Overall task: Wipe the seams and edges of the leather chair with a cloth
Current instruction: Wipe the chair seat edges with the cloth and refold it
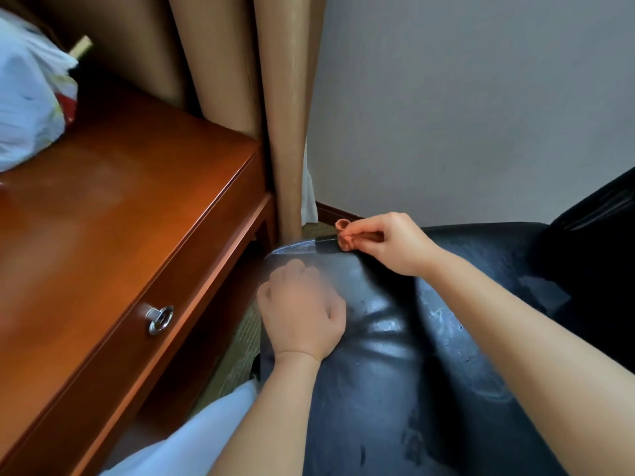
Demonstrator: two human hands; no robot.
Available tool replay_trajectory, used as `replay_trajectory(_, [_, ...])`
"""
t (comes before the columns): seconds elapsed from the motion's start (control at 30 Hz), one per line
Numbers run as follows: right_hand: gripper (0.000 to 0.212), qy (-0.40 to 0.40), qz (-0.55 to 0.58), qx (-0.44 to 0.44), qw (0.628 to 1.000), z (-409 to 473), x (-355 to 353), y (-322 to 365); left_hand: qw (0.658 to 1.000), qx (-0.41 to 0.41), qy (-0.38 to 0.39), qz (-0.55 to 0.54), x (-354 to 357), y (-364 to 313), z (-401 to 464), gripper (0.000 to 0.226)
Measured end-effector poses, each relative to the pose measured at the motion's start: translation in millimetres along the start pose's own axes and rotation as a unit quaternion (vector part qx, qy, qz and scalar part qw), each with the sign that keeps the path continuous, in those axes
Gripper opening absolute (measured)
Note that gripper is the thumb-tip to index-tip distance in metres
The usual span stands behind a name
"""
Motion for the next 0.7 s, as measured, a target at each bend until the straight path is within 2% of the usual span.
replay_trajectory(0.1, [0.016, -0.013, -0.016, -0.022, 1.000, 3.1, 17.7, 8.7, 1.000, -0.002, 0.007, 0.002, 1.1, 0.1, 0.2, 0.030])
replay_trajectory(0.27, [0.017, 0.044, -0.030, -0.043, 0.998, 26.9, 34.8, 29.1, 1.000, 0.005, 0.018, -0.005, 1.1, -0.1, 2.5, 0.032])
replay_trajectory(0.37, [0.012, 0.072, -0.015, -0.021, 0.997, 25.1, 20.8, 24.4, 0.999, -0.044, 0.016, 0.002, -1.9, 0.5, 0.2, 0.037])
replay_trajectory(0.47, [0.013, 0.054, 0.001, 0.005, 0.999, 15.2, 7.4, 12.8, 0.995, -0.101, 0.012, -0.004, -1.5, 1.1, 1.2, 0.042])
replay_trajectory(0.57, [0.016, 0.047, -0.044, -0.014, 0.998, 18.2, 18.9, 18.2, 0.994, -0.106, 0.014, -0.018, 2.2, 1.2, 2.3, 0.042])
replay_trajectory(0.7, [0.020, 0.091, -0.067, -0.046, 0.993, 40.6, 47.9, 39.0, 0.992, -0.119, 0.017, -0.028, 1.0, 0.9, 2.9, 0.039])
Point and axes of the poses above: each hand's wrist, its own z-axis towards the middle knuckle, its own x-axis out of the palm, y = z × x, the point moved 1 cm from there along z, towards the middle knuckle, and after that the axes turned 4 degrees about -y, right-handed, at the moved point
